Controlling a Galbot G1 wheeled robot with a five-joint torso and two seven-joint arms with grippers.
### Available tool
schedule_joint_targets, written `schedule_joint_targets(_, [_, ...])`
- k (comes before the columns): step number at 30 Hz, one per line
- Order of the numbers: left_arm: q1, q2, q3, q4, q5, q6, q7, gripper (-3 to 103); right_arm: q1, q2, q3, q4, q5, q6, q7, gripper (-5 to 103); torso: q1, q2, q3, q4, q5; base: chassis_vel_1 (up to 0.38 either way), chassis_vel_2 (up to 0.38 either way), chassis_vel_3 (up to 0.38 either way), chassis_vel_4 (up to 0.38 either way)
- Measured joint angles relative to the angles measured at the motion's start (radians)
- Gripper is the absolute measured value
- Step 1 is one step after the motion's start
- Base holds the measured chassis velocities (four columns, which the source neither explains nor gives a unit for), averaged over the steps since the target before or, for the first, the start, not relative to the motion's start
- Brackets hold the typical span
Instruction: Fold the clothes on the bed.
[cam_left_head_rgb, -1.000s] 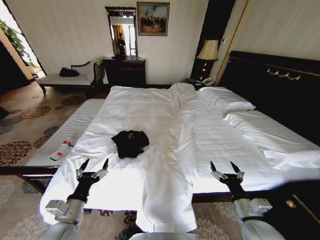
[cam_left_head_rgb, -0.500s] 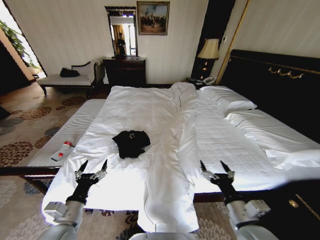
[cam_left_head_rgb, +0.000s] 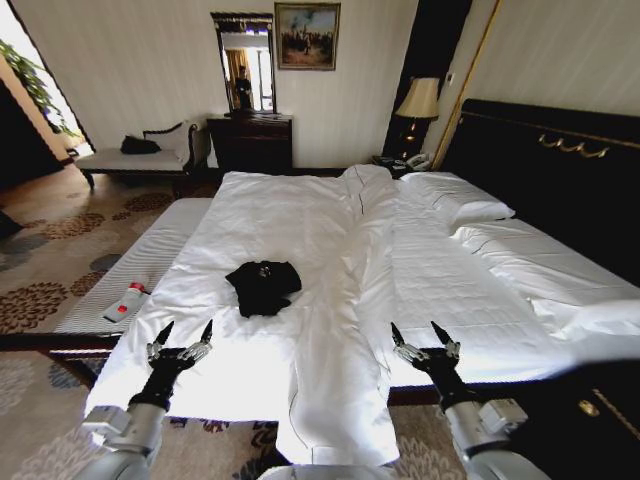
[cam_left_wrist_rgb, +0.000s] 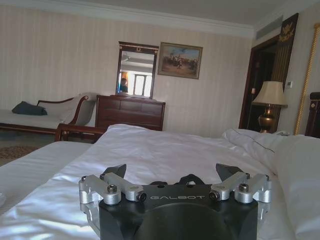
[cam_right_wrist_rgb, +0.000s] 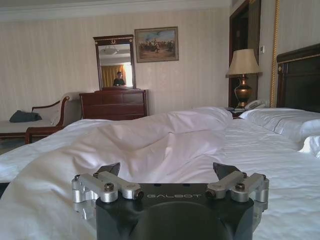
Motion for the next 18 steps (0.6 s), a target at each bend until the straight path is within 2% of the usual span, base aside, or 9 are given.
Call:
schedule_joint_targets(7, [0.002,0.003,-0.002,0.001,-0.001,-0.002,0.000,100,0.003,0.000,0.009,0.007,0.006,0.000,-0.001,100,0.000,0.000,0.000,0.0001,-0.0001,0.118,0.124,-0.120,-0.117])
schedule_joint_targets(18, [0.002,0.003,0.000,0.001,0.001,-0.002,0.000,100,0.009,-0.016,0.015,0.019,0.031,-0.012,-0.003,100,0.000,0.000,0.000,-0.0003,-0.0006,0.221,0.218,-0.220,-0.236])
